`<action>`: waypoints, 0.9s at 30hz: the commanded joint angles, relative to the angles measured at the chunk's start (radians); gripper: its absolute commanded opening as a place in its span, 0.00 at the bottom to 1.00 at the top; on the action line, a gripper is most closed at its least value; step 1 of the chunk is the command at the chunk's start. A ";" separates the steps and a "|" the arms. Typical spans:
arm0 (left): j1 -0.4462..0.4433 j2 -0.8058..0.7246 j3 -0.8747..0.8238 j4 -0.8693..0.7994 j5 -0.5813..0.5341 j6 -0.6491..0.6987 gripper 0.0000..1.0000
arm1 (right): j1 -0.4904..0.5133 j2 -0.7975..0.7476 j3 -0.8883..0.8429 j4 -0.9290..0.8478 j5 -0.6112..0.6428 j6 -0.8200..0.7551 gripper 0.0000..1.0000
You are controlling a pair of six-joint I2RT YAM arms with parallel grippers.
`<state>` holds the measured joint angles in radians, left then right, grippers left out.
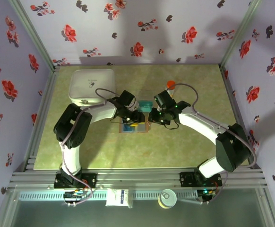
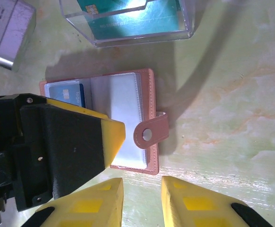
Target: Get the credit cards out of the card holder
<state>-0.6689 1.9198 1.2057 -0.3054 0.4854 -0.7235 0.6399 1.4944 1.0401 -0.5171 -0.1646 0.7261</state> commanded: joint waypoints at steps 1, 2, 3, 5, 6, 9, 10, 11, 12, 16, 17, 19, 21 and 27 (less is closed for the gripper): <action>0.027 -0.099 -0.035 0.005 -0.024 0.014 0.46 | 0.019 0.007 0.031 0.043 -0.020 0.027 0.28; 0.038 -0.121 -0.049 0.008 -0.026 0.016 0.46 | 0.025 0.018 0.037 0.052 -0.025 0.029 0.28; 0.050 -0.142 -0.066 0.009 -0.030 0.017 0.45 | 0.031 0.033 0.047 0.060 -0.031 0.032 0.28; 0.075 -0.180 -0.095 0.008 -0.029 0.023 0.43 | 0.041 0.065 0.065 0.072 -0.046 0.036 0.28; 0.090 -0.198 -0.111 0.005 -0.029 0.026 0.42 | 0.048 0.083 0.075 0.080 -0.053 0.039 0.28; 0.131 -0.240 -0.156 0.003 -0.031 0.037 0.39 | 0.066 0.138 0.112 0.098 -0.072 0.044 0.28; 0.143 -0.247 -0.167 0.001 -0.028 0.041 0.37 | 0.071 0.153 0.125 0.100 -0.076 0.043 0.28; 0.156 -0.254 -0.176 -0.004 -0.028 0.045 0.36 | 0.076 0.173 0.141 0.104 -0.082 0.044 0.27; 0.167 -0.262 -0.184 -0.009 -0.028 0.052 0.33 | 0.080 0.193 0.153 0.109 -0.091 0.045 0.27; 0.198 -0.267 -0.220 -0.012 -0.026 0.070 0.24 | 0.093 0.269 0.198 0.133 -0.125 0.049 0.26; 0.203 -0.263 -0.227 -0.013 -0.024 0.073 0.22 | 0.095 0.292 0.207 0.140 -0.134 0.050 0.26; 0.206 -0.248 -0.240 -0.005 -0.012 0.078 0.18 | 0.095 0.329 0.222 0.153 -0.154 0.053 0.26; 0.207 -0.233 -0.250 0.005 -0.007 0.080 0.16 | 0.096 0.363 0.234 0.172 -0.176 0.055 0.26; 0.213 -0.194 -0.271 0.038 -0.001 0.075 0.07 | 0.098 0.417 0.238 0.205 -0.207 0.056 0.27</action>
<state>-0.4652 1.6993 0.9558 -0.2871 0.4686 -0.6697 0.7315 1.8923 1.2503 -0.3405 -0.3378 0.7704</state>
